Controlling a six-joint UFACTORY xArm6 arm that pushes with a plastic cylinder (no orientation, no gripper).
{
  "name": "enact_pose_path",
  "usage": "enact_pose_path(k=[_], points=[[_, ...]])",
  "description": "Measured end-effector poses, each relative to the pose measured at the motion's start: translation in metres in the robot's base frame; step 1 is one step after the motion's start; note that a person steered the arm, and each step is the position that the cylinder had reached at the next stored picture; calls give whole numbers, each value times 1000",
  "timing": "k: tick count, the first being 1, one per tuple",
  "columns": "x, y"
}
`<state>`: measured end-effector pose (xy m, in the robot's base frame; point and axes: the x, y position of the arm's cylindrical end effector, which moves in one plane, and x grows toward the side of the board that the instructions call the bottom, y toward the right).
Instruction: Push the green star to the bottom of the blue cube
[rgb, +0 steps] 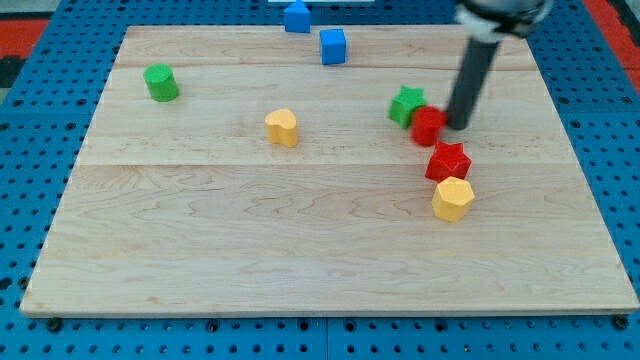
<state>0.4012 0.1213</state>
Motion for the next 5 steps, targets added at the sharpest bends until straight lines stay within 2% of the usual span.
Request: enact_pose_path(k=[1, 2, 3, 4, 5], points=[[21, -89], [21, -43], [5, 41], [-38, 45], [-37, -5]])
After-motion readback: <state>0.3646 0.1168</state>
